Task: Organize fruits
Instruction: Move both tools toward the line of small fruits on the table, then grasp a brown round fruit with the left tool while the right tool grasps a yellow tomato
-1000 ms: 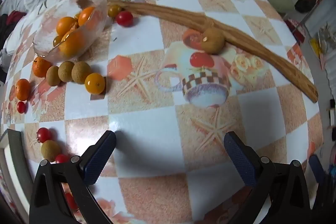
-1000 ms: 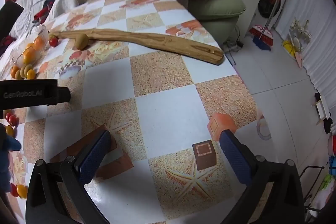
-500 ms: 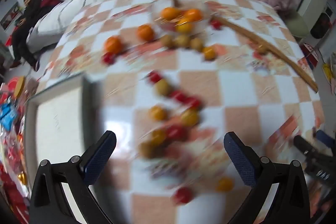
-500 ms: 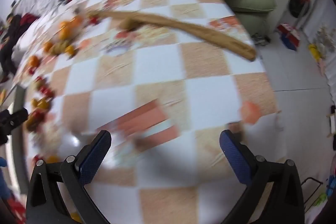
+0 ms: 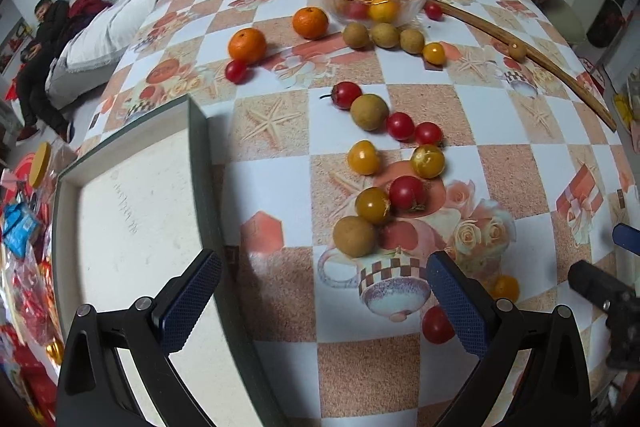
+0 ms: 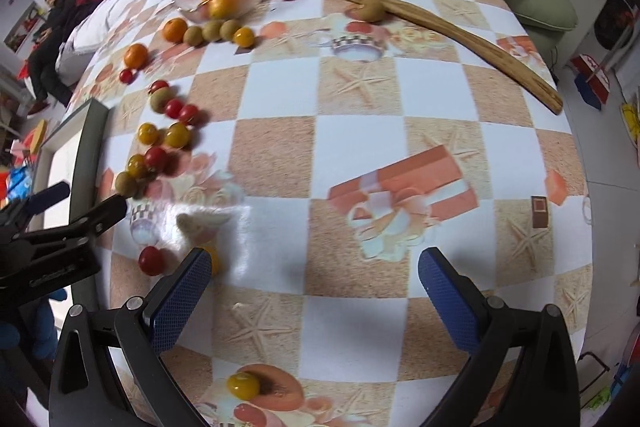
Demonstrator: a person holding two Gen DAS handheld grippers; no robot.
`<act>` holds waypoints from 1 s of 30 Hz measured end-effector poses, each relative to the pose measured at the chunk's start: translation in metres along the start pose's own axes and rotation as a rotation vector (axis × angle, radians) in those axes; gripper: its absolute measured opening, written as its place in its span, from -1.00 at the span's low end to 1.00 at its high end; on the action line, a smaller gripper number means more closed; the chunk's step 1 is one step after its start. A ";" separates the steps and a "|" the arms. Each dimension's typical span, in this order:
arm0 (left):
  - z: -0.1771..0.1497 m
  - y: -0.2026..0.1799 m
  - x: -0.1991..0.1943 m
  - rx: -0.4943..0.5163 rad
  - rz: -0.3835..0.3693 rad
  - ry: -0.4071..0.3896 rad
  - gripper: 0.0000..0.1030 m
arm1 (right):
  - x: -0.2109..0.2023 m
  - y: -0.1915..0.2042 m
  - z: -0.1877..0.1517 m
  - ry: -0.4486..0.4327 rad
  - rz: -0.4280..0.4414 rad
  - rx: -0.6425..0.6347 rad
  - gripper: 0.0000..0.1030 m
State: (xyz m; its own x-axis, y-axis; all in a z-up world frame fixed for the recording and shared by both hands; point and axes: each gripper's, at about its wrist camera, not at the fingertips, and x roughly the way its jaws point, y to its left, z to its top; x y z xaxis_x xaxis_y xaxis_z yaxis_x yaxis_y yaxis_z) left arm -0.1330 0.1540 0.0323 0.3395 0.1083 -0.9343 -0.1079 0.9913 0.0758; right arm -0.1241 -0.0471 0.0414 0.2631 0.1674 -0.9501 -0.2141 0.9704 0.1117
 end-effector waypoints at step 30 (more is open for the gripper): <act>0.000 -0.011 0.024 0.091 -0.123 0.026 -0.47 | 0.030 0.078 -0.009 0.026 0.030 -0.226 -0.34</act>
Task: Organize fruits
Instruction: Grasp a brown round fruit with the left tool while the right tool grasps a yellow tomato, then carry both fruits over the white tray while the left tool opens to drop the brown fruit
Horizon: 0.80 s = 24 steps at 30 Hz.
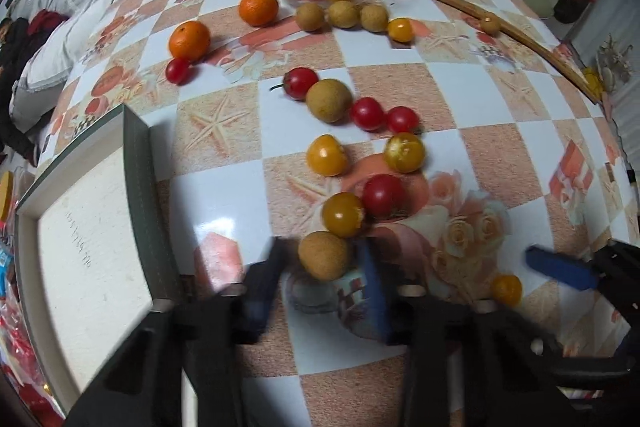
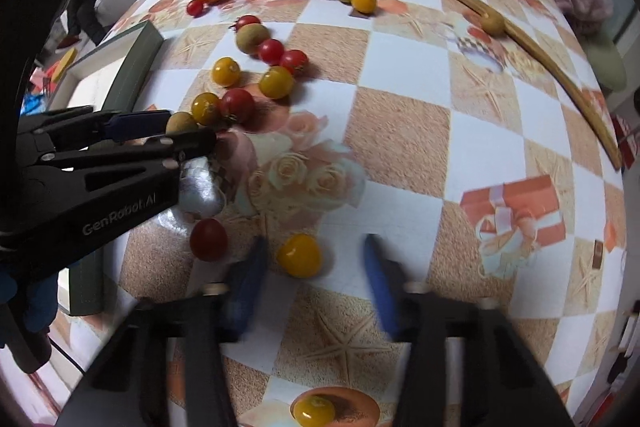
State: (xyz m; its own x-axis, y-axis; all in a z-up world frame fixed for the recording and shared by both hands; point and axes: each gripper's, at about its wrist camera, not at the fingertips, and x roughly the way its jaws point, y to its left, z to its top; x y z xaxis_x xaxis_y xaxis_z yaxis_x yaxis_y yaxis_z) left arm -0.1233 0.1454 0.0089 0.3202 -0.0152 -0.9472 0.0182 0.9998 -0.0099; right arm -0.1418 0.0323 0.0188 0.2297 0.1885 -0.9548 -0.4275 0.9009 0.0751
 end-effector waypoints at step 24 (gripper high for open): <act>-0.038 0.078 -0.073 -0.194 0.013 -0.076 -0.46 | -0.032 0.038 0.023 -0.003 0.200 0.053 -0.58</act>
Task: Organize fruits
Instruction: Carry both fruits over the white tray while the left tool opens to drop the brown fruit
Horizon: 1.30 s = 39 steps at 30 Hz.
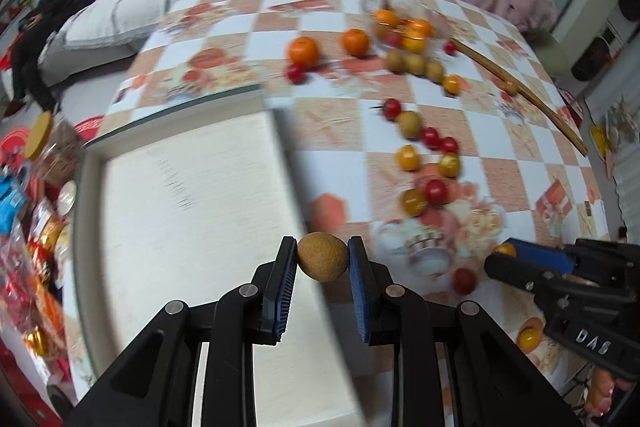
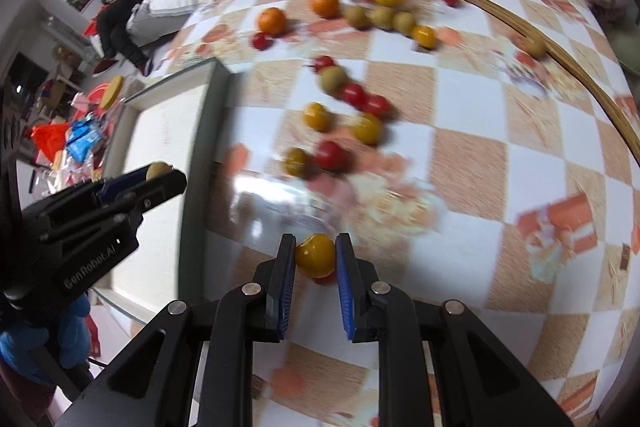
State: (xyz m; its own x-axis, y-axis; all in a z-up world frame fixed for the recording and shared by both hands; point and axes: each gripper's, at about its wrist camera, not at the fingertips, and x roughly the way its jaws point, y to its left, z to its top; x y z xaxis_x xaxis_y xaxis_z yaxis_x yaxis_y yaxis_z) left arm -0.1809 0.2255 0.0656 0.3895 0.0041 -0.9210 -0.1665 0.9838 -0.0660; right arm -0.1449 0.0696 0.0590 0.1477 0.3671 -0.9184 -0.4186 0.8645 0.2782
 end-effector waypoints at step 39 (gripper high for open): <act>-0.069 0.123 0.014 -0.161 0.271 0.055 0.46 | 0.109 0.151 0.050 0.163 0.064 -0.296 -0.08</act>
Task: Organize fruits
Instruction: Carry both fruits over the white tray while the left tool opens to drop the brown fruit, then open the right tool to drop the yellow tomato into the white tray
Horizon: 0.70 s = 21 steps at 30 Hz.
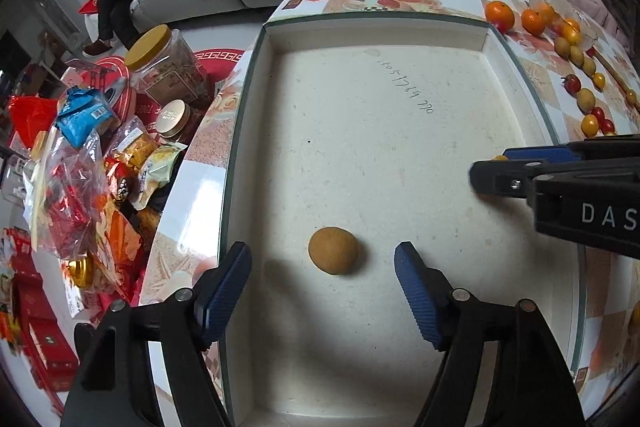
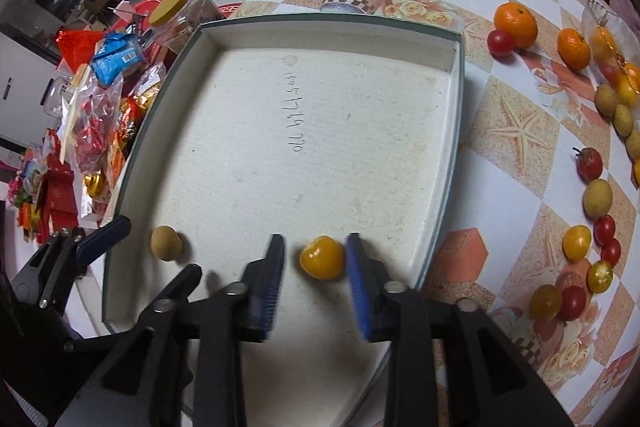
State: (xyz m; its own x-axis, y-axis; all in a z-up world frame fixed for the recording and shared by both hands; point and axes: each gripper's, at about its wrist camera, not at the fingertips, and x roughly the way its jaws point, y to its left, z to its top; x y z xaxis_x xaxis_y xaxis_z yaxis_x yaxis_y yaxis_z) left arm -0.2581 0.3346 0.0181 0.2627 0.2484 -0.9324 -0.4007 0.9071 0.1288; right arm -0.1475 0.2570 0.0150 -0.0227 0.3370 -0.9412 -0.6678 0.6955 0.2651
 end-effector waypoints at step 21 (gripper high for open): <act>0.026 -0.088 -0.044 0.221 -0.125 -0.054 0.46 | -0.105 -0.088 -0.077 -0.198 -0.109 0.232 0.54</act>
State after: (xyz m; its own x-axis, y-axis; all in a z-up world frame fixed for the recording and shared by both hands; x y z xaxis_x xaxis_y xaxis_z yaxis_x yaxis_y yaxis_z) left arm -0.2114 0.2532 0.0562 0.3465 0.1424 -0.9272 -0.1620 0.9826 0.0904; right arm -0.1438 0.1114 0.0738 0.2004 0.3538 -0.9136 -0.4704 0.8527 0.2270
